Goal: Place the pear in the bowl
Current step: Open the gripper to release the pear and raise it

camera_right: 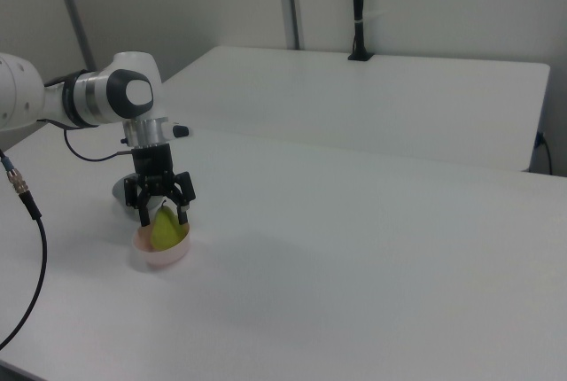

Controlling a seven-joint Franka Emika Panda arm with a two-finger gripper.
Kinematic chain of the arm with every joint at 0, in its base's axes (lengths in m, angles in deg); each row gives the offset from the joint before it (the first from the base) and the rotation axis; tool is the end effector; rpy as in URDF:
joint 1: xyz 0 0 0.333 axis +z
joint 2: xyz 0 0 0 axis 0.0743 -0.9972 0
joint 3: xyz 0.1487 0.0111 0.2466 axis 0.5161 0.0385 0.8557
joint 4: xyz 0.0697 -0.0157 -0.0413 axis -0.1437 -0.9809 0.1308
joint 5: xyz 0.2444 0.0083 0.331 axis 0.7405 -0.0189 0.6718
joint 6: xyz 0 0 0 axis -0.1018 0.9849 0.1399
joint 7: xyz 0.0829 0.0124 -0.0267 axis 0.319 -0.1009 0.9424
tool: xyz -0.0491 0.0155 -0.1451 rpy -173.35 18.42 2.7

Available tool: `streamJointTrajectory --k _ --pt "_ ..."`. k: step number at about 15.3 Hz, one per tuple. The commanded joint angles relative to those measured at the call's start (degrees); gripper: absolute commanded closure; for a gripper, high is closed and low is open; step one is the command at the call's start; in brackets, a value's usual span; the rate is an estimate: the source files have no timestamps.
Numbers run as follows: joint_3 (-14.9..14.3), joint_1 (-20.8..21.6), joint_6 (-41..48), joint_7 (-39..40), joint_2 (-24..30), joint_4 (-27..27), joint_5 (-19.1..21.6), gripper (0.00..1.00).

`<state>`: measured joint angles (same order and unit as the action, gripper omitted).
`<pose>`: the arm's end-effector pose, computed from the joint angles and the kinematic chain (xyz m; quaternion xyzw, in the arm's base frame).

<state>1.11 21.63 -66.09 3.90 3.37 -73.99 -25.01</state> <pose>0.6076 0.1316 0.2604 0.9712 0.1033 -0.1829 0.1122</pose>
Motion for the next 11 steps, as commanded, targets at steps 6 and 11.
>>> streamJointTrajectory --k 6,11 --pt "-1.3 -0.7 -0.4 1.4 6.9 0.6 0.7 0.00" --pt "-1.4 -7.8 -0.2 4.0 13.0 4.4 1.1 0.00"
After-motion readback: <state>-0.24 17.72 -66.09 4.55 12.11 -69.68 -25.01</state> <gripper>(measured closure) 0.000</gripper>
